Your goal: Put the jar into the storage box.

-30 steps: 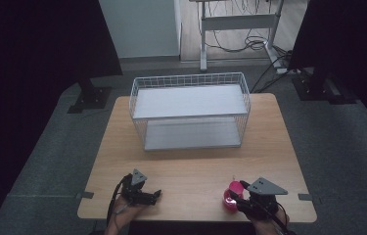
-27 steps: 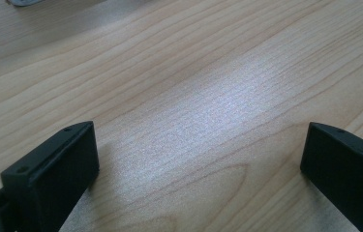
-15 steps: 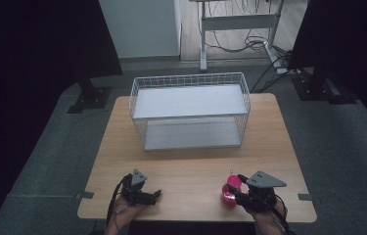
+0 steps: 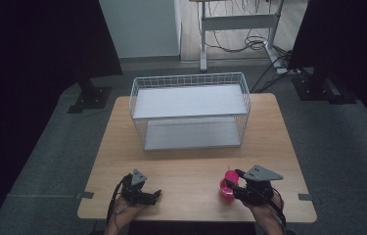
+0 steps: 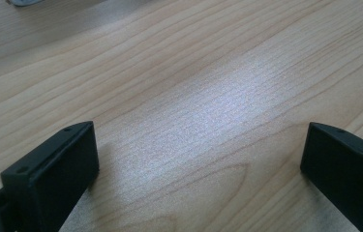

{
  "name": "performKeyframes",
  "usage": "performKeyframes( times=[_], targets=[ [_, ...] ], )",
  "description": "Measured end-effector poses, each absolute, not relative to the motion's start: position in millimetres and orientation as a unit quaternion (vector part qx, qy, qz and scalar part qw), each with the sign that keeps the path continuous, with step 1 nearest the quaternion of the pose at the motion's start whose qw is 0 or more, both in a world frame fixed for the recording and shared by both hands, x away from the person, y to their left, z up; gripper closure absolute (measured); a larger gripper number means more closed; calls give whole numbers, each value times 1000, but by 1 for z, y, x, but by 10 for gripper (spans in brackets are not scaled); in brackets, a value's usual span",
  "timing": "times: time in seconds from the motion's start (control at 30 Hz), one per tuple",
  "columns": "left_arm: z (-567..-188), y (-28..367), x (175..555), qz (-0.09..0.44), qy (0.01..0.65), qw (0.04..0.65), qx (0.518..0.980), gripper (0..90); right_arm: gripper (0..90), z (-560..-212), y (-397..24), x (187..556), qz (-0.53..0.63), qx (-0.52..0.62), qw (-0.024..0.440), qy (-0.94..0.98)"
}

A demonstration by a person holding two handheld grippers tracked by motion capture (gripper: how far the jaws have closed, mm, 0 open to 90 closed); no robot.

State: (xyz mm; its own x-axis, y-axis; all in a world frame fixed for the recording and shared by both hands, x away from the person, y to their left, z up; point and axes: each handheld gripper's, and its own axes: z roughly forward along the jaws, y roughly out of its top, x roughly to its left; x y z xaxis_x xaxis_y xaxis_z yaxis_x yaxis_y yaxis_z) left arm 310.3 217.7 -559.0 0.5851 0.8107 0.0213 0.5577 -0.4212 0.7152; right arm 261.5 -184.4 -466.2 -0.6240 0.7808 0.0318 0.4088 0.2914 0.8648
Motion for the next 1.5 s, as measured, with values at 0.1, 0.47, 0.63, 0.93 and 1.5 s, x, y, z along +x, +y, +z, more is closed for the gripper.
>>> performKeyframes(
  times=[0.1,0.47,0.63,0.93,1.5],
  targets=[
    [-559,218,310,185,416,341,822,0,476,-466,-183,266,458,381,203,777],
    [-559,218,310,185,417,341,822,0,476,-462,-176,281,464,373,203,777],
    [-559,218,310,186,416,340,823,0,476,-460,-172,289,470,371,199,776],
    [-559,218,310,186,417,341,822,0,476,-454,-165,303,473,367,203,775],
    [-559,218,310,186,416,341,822,0,476,-446,-153,336,472,368,212,772]
  ],
)
